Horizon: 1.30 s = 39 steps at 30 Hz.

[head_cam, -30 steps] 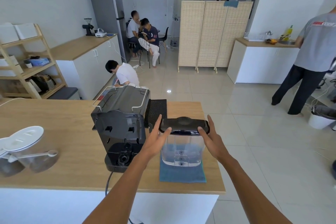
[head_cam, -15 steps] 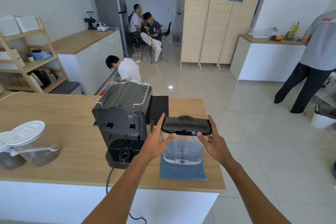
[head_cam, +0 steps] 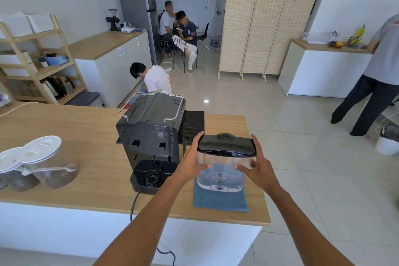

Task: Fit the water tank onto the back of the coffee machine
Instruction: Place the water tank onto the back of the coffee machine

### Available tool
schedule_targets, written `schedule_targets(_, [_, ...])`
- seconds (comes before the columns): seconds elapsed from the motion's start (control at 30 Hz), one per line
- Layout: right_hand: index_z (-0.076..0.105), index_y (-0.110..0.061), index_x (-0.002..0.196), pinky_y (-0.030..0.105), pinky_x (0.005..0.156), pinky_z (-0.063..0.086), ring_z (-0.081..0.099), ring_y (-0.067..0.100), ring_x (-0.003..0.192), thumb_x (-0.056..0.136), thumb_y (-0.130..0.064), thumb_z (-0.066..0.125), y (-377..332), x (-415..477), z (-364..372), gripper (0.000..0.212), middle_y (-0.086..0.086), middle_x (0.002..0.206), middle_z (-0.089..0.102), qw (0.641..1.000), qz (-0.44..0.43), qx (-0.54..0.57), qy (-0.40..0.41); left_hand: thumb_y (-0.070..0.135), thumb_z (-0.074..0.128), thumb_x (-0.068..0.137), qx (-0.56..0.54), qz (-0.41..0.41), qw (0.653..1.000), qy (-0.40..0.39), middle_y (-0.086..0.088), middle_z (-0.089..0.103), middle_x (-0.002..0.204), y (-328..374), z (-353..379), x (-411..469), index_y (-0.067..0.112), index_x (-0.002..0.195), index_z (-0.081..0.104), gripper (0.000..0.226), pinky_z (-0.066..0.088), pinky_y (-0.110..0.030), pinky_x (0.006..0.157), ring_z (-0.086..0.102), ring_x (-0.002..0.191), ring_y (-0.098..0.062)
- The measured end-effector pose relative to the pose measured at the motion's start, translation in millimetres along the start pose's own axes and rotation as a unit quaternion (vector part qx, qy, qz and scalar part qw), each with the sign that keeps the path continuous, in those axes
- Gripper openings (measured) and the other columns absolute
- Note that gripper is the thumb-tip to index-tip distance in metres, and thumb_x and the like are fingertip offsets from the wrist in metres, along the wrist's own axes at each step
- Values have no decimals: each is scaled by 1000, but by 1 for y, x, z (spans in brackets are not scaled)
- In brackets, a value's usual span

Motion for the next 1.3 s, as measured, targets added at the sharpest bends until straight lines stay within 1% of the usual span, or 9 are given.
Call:
schedule_targets(0.1, [8,-35,158,33,89,55,60,42,110,74,-38,82,1,0,1,112,-30,126,50,1000,2,7,6,9,80,80,4,-13,1000,6,-33,41,141,1,-3,-2,41,155,7,109,41,-54,106,43,127,-48])
schedule_targets(0.2, [9,-35,158,36,94,53,58,42,114,74,-39,80,2,0,1,110,-32,128,48,1000,6,14,7,9,79,82,8,-18,1000,-1,-37,41,138,4,-3,-3,40,155,7,107,42,-55,100,41,125,-51])
schedule_targets(0.37, [10,-34,158,35,94,53,59,40,115,76,-34,81,-3,-1,0,108,-28,129,48,1000,6,24,10,7,78,82,6,-16,1000,2,-35,45,136,9,-7,-5,42,154,6,108,45,-52,97,45,122,-50])
schedule_targets(0.53, [11,-31,158,21,89,48,60,34,115,78,-26,82,-16,-1,-7,107,-22,131,50,999,-1,32,19,7,79,81,2,3,1000,7,-35,47,134,21,-17,-5,40,154,5,109,45,-50,97,47,121,-50])
schedule_targets(0.67, [12,-32,158,26,90,50,60,35,114,72,-43,79,-38,-1,-13,110,-17,134,53,999,-21,25,19,7,80,80,6,20,1000,23,-28,53,134,28,-30,-7,38,156,6,110,50,-41,90,55,113,-44])
schedule_targets(0.83, [14,-36,157,28,92,50,56,23,123,66,-53,79,-65,-3,-24,112,1,143,56,999,-33,-5,37,9,85,74,-22,27,999,24,-11,55,141,33,-50,-10,41,155,12,113,49,-49,101,60,102,-23])
schedule_targets(0.97, [14,-37,156,26,90,51,57,22,122,64,-59,76,-90,-7,-27,113,1,143,56,997,-57,-21,46,13,86,73,-24,44,998,35,-3,47,150,42,-69,-20,40,154,14,112,46,-44,107,53,125,-19])
schedule_targets(1.03, [15,-37,156,27,91,52,58,22,122,64,-59,76,-101,-9,-26,112,0,143,56,996,-70,-23,49,18,88,72,-17,55,997,49,-2,50,148,44,-80,-25,41,154,15,112,47,-43,106,55,125,-23])
schedule_targets(1.3, [14,-48,152,33,84,58,66,15,88,62,-70,74,-139,-12,-4,111,-8,115,62,995,-83,-46,44,26,91,66,-33,75,993,83,-2,52,139,33,-128,-52,43,151,24,110,46,-38,105,52,121,-18])
Point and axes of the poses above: each hand's wrist, its own x-axis towards the middle knuckle, its own z-axis out of the palm, y = z × x, the point moved 7 cm from there along x, towards the middle knuckle
